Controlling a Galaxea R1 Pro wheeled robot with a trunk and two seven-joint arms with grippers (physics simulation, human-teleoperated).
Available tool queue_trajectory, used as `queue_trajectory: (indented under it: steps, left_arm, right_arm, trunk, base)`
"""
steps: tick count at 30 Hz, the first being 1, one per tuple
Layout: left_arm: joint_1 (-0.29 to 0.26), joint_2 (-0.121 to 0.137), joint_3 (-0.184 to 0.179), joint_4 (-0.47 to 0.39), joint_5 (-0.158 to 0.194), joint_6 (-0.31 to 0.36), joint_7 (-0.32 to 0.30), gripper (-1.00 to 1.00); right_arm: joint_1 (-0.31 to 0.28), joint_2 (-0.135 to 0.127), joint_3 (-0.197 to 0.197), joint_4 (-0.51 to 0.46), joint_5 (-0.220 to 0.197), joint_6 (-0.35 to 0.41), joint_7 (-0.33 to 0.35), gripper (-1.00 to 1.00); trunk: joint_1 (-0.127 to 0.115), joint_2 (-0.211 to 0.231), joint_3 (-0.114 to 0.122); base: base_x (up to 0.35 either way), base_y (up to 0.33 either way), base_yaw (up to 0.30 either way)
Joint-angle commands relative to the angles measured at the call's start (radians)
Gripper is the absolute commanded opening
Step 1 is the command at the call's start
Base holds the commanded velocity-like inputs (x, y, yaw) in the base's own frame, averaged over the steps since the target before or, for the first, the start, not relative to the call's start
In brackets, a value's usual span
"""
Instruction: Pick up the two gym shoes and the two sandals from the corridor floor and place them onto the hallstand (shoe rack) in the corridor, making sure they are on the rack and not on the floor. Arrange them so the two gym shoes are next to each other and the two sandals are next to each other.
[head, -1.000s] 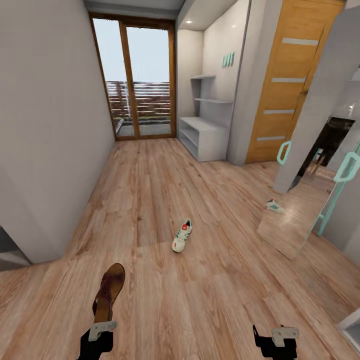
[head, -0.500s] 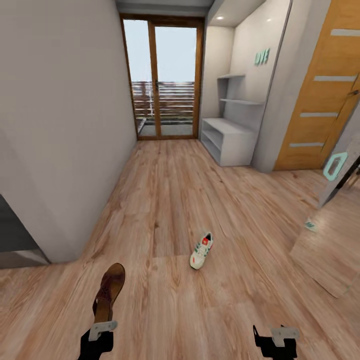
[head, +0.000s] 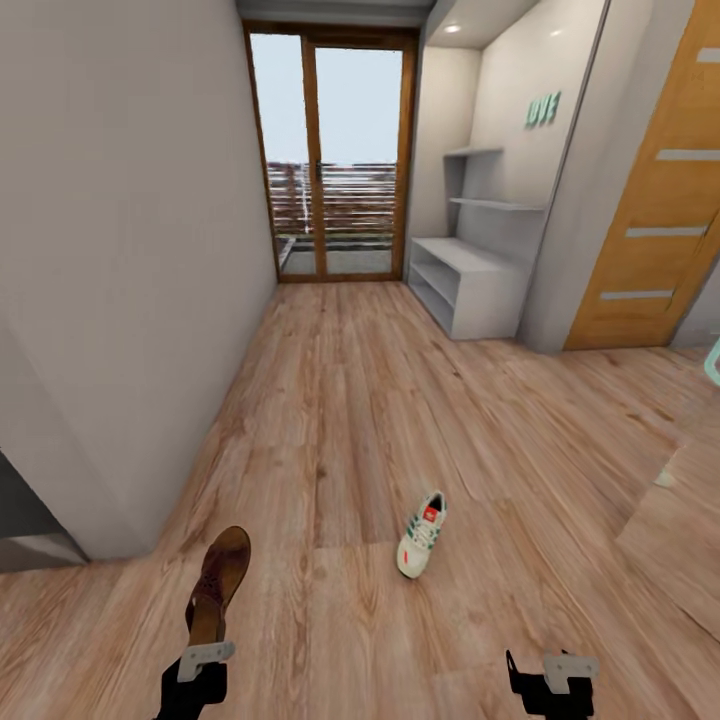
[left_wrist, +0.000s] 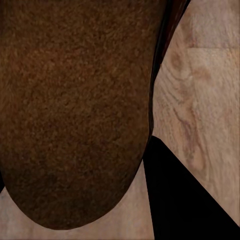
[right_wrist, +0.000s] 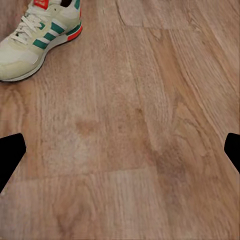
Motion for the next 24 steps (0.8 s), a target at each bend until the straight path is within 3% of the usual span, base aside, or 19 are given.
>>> queue_trajectory:
  steps: [1,12,24]
  left_arm:
    - [-0.001,0.000,-0.005,0.001,0.007,-0.002,-0.003,-1.00]
    - [-0.001,0.001,-0.005,0.002,0.005,-0.002,-0.002,-1.00]
    - [-0.001,0.001,-0.005,0.002,0.007,-0.002,-0.003,-1.00]
  right_arm:
    - [0.000,-0.001,0.008,0.000,-0.003,-0.002,-0.009,1.00]
    - [0.000,-0.001,0.008,0.000,-0.003,-0.002,-0.009,1.00]
    - [-0.001,-0.001,0.008,0.000,-0.003,-0.002,-0.009,1.00]
  trunk:
    - [0.000,0.000,-0.001]
    - [0.000,0.000,-0.007]
    - [0.000,0.000,-0.008]
  base:
    - [0.339,0.139,0.123]
    - [0.339,0.125,0.195]
    - [0.335,0.121,0.027]
